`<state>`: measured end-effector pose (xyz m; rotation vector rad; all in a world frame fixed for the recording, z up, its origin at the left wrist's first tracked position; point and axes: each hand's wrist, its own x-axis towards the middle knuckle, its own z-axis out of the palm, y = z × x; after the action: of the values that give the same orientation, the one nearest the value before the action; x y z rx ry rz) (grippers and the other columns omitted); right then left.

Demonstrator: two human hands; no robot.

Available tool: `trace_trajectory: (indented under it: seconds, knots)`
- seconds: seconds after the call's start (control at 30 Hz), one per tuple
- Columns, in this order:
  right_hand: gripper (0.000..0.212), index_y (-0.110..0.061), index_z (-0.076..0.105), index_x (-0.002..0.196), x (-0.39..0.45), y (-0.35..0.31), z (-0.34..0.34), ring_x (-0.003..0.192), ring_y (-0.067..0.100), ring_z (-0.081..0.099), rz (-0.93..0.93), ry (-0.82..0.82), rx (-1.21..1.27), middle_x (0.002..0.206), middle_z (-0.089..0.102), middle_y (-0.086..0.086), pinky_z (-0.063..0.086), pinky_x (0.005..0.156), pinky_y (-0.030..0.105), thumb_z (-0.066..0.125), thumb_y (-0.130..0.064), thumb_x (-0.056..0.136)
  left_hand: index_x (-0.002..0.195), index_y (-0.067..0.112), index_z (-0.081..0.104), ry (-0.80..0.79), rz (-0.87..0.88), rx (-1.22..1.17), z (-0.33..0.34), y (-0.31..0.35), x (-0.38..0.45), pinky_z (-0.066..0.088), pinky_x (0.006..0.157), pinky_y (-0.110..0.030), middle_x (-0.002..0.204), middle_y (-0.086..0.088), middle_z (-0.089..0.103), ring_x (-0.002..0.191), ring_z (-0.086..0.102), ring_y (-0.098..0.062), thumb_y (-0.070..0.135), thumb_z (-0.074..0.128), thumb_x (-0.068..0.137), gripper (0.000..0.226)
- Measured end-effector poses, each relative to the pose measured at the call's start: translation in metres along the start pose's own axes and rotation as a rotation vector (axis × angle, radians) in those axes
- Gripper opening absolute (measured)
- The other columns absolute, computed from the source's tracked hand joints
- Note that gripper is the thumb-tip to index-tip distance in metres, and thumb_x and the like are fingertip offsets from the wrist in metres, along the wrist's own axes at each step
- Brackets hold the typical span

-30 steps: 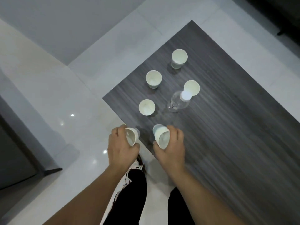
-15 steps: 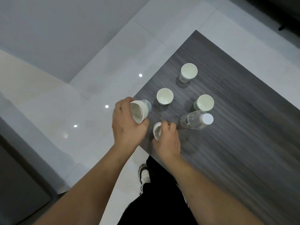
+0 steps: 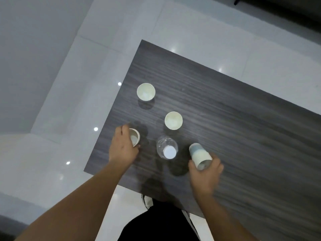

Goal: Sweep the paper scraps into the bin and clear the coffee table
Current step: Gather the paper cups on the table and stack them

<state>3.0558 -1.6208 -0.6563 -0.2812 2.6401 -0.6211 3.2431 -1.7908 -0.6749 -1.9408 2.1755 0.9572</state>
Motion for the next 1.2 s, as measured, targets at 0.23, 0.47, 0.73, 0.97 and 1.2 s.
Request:
trace_trajectory:
  seconds: [0.23, 0.47, 0.73, 0.97, 1.2]
  knots:
    - [0.061, -0.037, 0.052, 0.112, 0.057, -0.107, 0.019, 0.093, 0.011, 0.054, -0.383, -0.291, 0.065, 0.106, 0.053, -0.010, 0.041, 0.075, 0.024, 0.078, -0.040, 0.057, 0.123, 0.026, 0.042, 0.314, -0.112, -0.182, -0.026, 0.025, 0.009, 0.049, 0.080, -0.032, 0.116, 0.003, 0.048, 0.102, 0.055, -0.021, 0.040, 0.083, 0.064, 0.073]
    - [0.059, -0.024, 0.044, 0.118, 0.065, -0.127, 0.063, 0.100, 0.033, 0.054, -0.436, -0.481, -0.311, 0.120, 0.042, 0.008, 0.043, 0.075, 0.033, 0.076, -0.024, 0.069, 0.125, 0.028, 0.040, 0.509, 0.138, -0.297, -0.069, 0.074, 0.062, 0.040, 0.085, -0.023, 0.115, 0.016, 0.039, 0.107, 0.047, -0.011, 0.039, 0.078, 0.061, 0.075]
    - [0.075, -0.023, 0.050, 0.131, 0.044, -0.095, 0.023, 0.106, 0.028, 0.057, -0.118, -0.259, -0.040, 0.119, 0.049, 0.005, 0.040, 0.085, 0.027, 0.085, -0.024, 0.065, 0.144, 0.014, 0.032, -0.089, 0.343, 0.084, -0.036, 0.073, 0.119, 0.047, 0.091, -0.042, 0.133, -0.014, 0.040, 0.109, 0.053, -0.037, 0.011, 0.077, 0.074, 0.083]
    - [0.086, -0.035, 0.048, 0.139, -0.005, -0.153, -0.029, 0.115, 0.015, 0.055, -0.044, -0.169, 0.416, 0.129, 0.054, -0.008, 0.051, 0.099, 0.042, 0.089, -0.030, 0.064, 0.148, 0.024, 0.016, -0.149, 0.468, 0.066, -0.057, 0.055, 0.085, 0.041, 0.089, -0.039, 0.127, -0.009, 0.050, 0.109, 0.044, -0.030, 0.025, 0.081, 0.066, 0.105]
    - [0.103, -0.033, 0.027, 0.153, -0.068, -0.228, -0.026, 0.123, 0.023, 0.049, -0.357, -0.344, 0.072, 0.136, 0.047, 0.004, 0.038, 0.091, 0.028, 0.083, -0.040, 0.066, 0.139, 0.027, 0.022, -0.068, 0.673, 0.040, -0.129, 0.046, 0.042, 0.042, 0.074, -0.030, 0.109, 0.003, 0.064, 0.104, 0.049, -0.024, 0.034, 0.078, 0.062, 0.096]
